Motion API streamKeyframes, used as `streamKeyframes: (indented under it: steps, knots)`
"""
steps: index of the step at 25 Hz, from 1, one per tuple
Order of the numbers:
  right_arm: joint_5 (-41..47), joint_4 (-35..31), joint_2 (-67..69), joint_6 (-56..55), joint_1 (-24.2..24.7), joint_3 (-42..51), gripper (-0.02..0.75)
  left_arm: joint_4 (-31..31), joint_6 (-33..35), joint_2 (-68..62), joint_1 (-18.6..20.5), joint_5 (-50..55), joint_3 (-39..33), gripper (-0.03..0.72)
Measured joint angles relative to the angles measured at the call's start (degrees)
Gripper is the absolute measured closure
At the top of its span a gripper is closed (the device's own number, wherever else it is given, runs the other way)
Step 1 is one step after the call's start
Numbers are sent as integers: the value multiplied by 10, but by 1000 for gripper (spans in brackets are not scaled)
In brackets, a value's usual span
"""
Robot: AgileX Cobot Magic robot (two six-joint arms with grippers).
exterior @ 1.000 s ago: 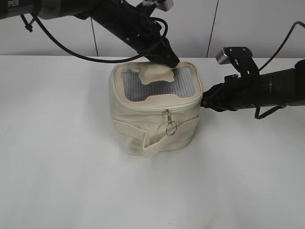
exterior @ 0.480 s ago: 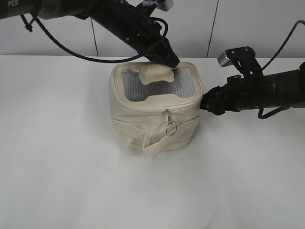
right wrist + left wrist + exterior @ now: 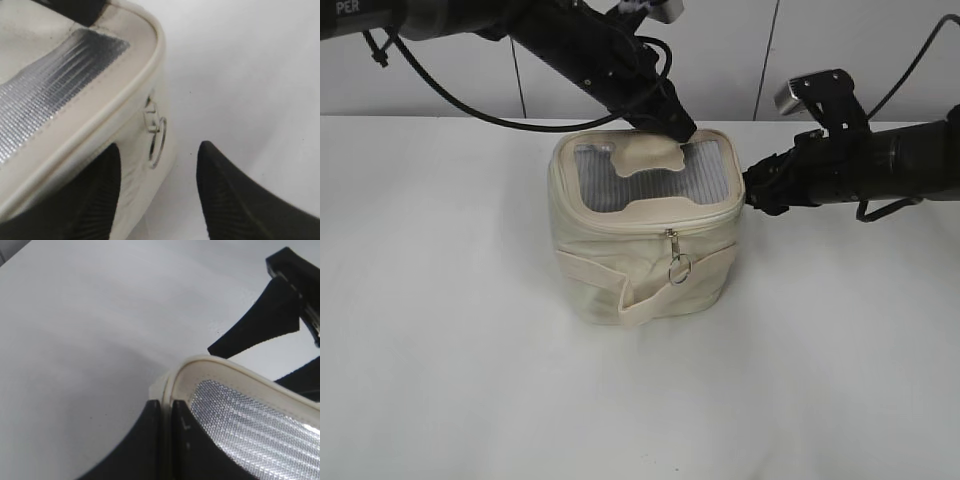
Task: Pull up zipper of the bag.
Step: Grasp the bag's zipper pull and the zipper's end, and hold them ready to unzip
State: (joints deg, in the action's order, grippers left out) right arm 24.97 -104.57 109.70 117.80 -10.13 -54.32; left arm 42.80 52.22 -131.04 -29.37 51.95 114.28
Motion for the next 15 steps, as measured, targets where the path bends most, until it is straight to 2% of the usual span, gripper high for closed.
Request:
streamKeyframes:
  steps: [8, 9, 13, 15]
  knots:
    - [24, 1, 53, 5, 2, -51, 369, -4, 0, 0, 0, -1, 0, 662]
    - [27, 2, 58, 6, 2, -61, 400, -4, 0, 0, 0, -1, 0, 662]
    - [27, 10, 65, -5, 2, -80, 659, -6, 0, 0, 1, -6, 0, 663]
    - [22, 18, 65, -28, 2, -80, 702, -8, 0, 0, 1, -9, 0, 663]
